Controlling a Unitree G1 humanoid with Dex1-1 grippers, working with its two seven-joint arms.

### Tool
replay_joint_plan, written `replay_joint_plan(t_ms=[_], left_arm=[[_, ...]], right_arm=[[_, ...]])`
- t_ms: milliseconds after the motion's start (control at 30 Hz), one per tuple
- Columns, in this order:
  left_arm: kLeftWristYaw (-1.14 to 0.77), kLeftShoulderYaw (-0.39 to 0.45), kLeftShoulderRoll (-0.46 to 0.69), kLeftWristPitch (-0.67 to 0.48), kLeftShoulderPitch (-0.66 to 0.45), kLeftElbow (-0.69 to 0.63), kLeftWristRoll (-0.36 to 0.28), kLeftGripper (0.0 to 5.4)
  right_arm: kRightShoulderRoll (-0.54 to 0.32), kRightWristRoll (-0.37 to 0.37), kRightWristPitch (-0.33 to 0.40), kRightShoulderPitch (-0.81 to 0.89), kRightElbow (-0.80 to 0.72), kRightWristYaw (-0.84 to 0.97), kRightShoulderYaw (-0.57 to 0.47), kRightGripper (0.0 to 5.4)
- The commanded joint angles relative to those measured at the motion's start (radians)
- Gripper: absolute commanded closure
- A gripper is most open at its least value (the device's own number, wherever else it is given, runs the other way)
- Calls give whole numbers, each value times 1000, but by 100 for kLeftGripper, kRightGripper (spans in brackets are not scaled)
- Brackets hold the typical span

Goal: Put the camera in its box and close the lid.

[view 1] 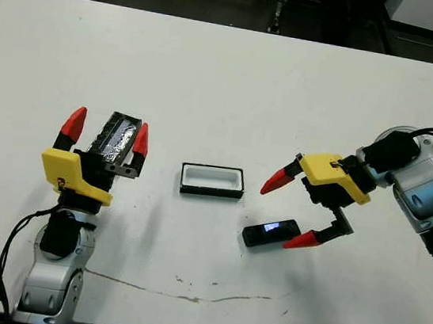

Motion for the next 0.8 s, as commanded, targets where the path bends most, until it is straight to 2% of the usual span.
replay_joint_plan(t_ms=[33,367,800], left_arm=[[-4,-2,2,9,10,3,-3,1],[0,-4,1,7,8,4,2,1],[0,-5,3,21,9,-6,2,1]], right_arm=[[15,-31,-17,22,37,-19,-19,0],[38,-78,-45,30,82,-11,-26,0],[52,-107,-30,49,68,-28,-38,0]])
